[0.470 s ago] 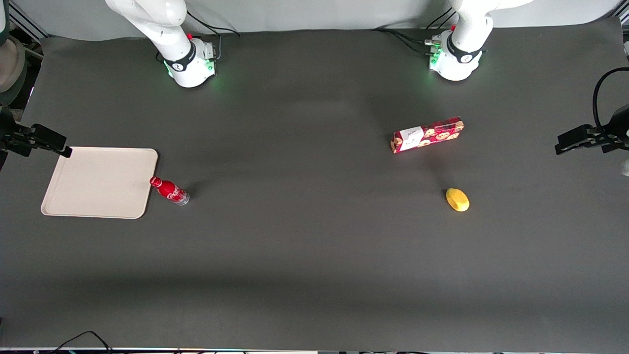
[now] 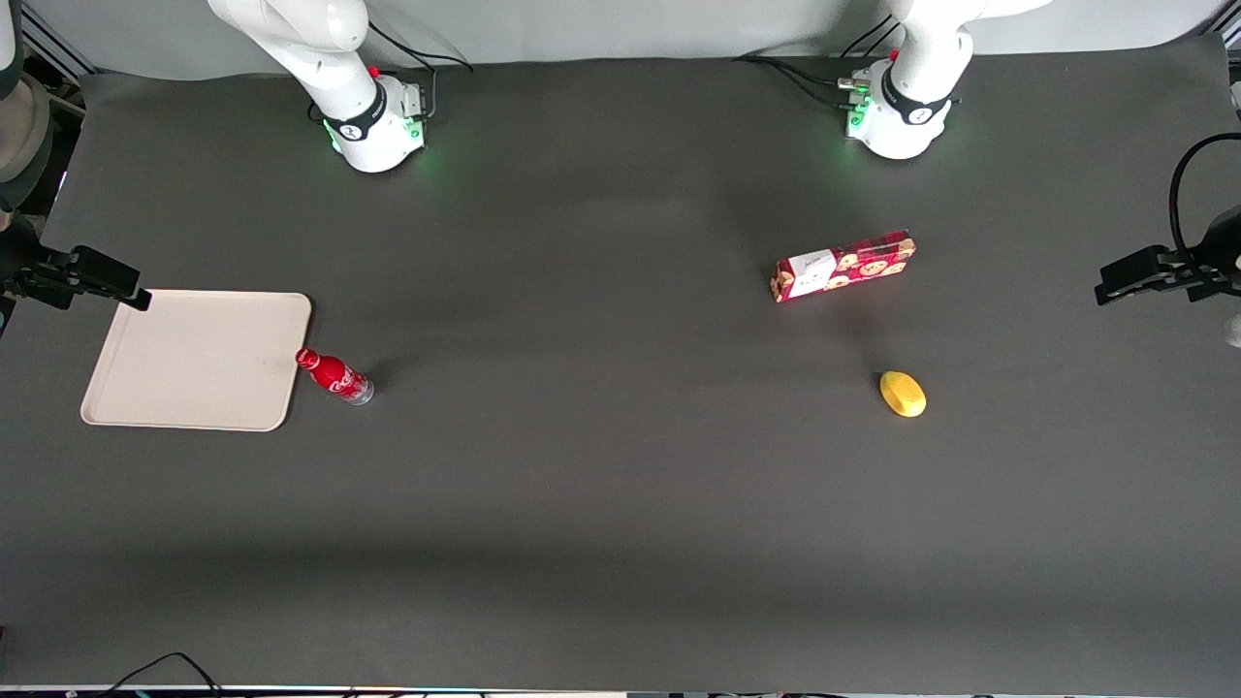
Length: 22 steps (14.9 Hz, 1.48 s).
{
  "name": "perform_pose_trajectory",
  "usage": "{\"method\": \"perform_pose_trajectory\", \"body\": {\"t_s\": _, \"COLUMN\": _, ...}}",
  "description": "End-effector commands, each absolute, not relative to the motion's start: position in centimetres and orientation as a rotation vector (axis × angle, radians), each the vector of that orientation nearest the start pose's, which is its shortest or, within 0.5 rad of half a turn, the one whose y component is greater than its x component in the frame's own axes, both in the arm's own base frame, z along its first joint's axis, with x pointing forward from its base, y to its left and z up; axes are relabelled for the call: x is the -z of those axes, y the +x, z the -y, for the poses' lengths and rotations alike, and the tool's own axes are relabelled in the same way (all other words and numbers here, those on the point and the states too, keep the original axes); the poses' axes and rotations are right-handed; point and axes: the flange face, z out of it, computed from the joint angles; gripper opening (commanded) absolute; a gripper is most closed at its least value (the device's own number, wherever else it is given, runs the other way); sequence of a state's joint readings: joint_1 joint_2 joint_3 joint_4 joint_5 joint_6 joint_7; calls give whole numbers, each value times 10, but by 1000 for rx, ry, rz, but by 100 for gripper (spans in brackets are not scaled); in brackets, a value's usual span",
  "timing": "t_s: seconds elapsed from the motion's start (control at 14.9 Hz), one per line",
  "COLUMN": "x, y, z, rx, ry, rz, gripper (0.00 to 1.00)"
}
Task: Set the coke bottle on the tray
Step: 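Move the right gripper down over the red Coca-Cola bottle beside the tray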
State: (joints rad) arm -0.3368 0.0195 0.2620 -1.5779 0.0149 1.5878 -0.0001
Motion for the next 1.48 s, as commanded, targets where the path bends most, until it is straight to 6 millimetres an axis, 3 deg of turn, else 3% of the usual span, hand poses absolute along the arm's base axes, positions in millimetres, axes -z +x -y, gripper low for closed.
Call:
{"method": "perform_pose_trajectory", "body": {"t_s": 0.0, "x": -605, "y": 561, "z": 35, "rx": -22, "ry": -3092, "rz": -78, "gripper": 100}}
{"method": "perform_pose_trajectory", "body": {"t_s": 0.13, "x": -595, "y": 569, "z": 35, "rx": -16, "ry": -3088, "rz": -80, "gripper": 100}}
{"method": "perform_pose_trajectory", "body": {"t_s": 0.34, "x": -565, "y": 578, "z": 27, "rx": -36, "ry": -3081, "rz": -56, "gripper": 100}}
{"method": "perform_pose_trajectory", "body": {"t_s": 0.6, "x": -491, "y": 577, "z": 11, "rx": -34, "ry": -3082, "rz": -25, "gripper": 100}}
{"method": "perform_pose_trajectory", "body": {"t_s": 1.01, "x": -386, "y": 548, "z": -16, "rx": -19, "ry": -3099, "rz": 45, "gripper": 100}}
{"method": "perform_pose_trajectory", "body": {"t_s": 1.41, "x": -342, "y": 533, "z": -15, "rx": -42, "ry": -3140, "rz": 106, "gripper": 100}}
